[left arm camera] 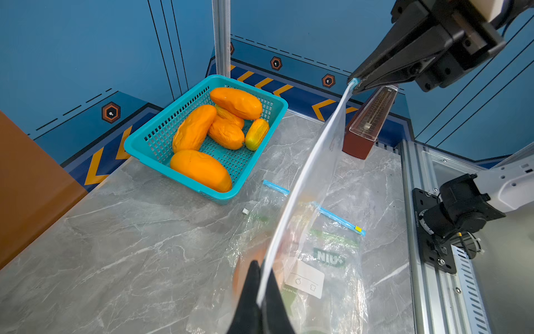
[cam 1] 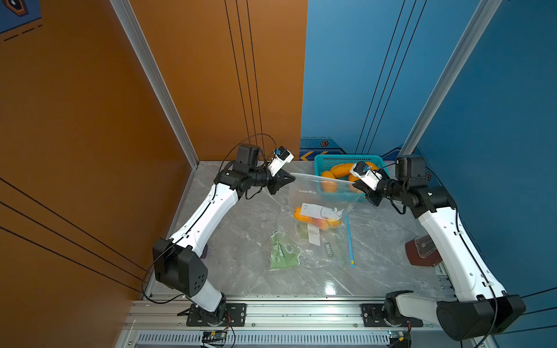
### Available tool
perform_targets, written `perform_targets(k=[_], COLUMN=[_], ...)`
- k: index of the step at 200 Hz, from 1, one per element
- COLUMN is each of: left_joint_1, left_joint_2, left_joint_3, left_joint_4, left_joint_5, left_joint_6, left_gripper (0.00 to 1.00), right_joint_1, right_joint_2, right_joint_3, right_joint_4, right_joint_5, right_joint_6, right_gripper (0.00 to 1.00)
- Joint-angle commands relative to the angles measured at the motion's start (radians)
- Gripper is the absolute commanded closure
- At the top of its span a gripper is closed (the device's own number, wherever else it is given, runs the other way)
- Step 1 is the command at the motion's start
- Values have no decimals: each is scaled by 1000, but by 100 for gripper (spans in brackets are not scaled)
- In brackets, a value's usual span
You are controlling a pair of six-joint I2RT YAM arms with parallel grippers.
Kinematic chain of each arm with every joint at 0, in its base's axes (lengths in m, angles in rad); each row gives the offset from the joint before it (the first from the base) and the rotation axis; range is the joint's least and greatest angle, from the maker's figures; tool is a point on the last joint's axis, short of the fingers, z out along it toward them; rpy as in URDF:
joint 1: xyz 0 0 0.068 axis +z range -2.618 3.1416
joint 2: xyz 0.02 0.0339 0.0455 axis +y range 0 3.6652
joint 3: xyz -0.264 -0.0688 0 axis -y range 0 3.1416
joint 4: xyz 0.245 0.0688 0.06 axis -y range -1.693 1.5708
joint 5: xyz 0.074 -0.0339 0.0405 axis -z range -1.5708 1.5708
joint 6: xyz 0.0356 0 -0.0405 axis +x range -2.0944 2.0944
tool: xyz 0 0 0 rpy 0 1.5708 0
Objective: Place the mango in a zip-top bag and seal the zipper
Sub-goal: Pick up the zipper food storage bag.
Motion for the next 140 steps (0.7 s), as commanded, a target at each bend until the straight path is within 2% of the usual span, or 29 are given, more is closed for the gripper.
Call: perform_targets(k=[1,58,88,116,140], left_joint_1=[35,36,36,27,21], left_joint_2=[-34,-30,-35,-55,-82], left_joint_3=[46,61,79,102,102], left_joint_4=[1,10,23,41,77], left_joint_5=[-57,-64,-83,-160,-284], left_joint_6=[-22,-37,-70,-116,-155], left_gripper=[100,100,100,100,100], right_joint_1=[-26,-40,-28,56,167], right_joint_2=[-11,0,-6,0,53], right_joint_3=[-19,-15,3,17,50], right_joint_4=[6,44,101,220,323], right_joint_5=[29,29,13,59,194], right_joint_6=[35,68,136,231,300], right_gripper=[100,100,100,100,100])
